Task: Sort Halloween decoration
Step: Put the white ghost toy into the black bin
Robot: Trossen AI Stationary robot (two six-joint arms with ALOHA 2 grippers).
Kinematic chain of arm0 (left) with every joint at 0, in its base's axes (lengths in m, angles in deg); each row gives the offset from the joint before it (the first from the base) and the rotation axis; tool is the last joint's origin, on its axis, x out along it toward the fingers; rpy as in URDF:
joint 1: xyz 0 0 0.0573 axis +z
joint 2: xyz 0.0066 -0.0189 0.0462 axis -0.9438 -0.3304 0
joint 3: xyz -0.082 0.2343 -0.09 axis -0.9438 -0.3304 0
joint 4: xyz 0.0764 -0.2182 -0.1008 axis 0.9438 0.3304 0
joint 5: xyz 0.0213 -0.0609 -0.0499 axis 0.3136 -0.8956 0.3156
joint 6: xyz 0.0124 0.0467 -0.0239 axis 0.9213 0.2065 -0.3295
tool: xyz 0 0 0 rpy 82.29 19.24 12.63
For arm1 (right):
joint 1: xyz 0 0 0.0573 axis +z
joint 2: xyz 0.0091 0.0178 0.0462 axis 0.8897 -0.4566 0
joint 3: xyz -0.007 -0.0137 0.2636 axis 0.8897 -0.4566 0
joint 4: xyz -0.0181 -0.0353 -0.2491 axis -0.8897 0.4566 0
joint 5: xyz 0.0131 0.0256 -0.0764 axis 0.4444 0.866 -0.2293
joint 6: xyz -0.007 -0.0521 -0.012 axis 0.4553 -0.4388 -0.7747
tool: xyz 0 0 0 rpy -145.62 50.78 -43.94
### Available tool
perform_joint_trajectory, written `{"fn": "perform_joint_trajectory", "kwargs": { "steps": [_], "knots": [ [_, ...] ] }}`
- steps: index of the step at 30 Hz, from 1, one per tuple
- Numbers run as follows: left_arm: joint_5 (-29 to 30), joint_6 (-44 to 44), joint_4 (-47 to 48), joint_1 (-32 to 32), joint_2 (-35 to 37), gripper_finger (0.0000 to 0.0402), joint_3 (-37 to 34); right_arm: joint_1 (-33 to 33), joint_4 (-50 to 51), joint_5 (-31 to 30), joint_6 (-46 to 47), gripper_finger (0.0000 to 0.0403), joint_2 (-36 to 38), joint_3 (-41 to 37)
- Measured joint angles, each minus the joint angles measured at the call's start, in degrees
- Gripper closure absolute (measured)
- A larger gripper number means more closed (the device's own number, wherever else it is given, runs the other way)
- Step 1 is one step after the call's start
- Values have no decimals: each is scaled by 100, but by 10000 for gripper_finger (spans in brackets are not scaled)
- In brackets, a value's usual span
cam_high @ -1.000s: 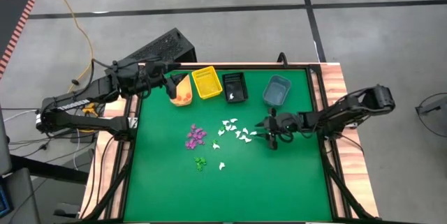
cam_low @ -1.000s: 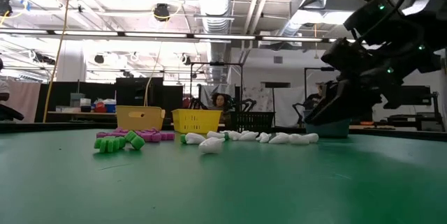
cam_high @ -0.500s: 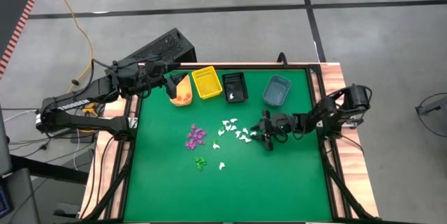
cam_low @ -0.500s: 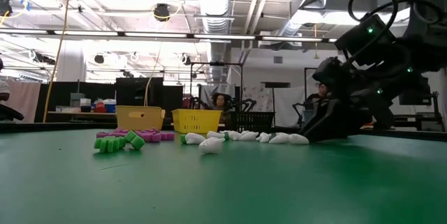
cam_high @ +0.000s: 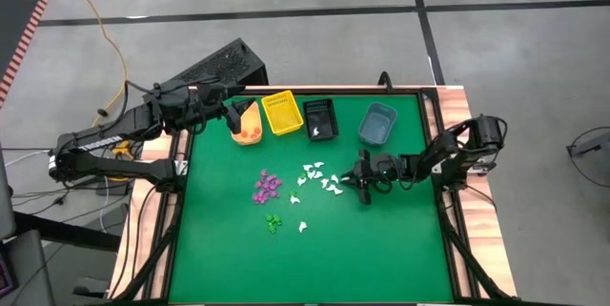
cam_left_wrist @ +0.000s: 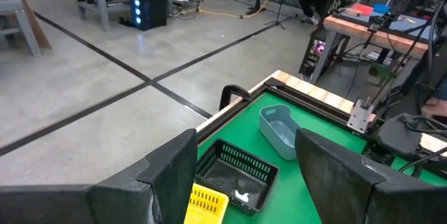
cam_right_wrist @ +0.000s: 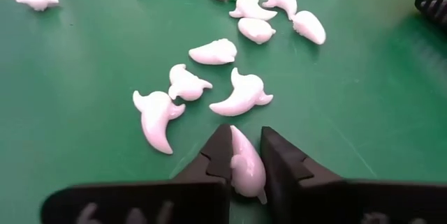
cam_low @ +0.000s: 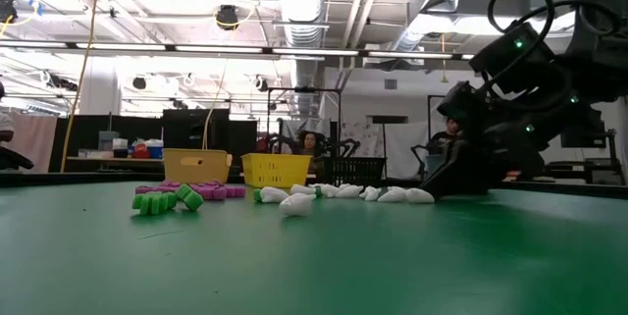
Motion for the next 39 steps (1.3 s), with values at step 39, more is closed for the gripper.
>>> {"fn": "perform_joint_trajectory", "kwargs": {
  "steps": [39],
  "knots": [
    [28,85,-11,-2,0,170,0,-1548,2262,-575,-365,370,1724,2385]
  ]
}}
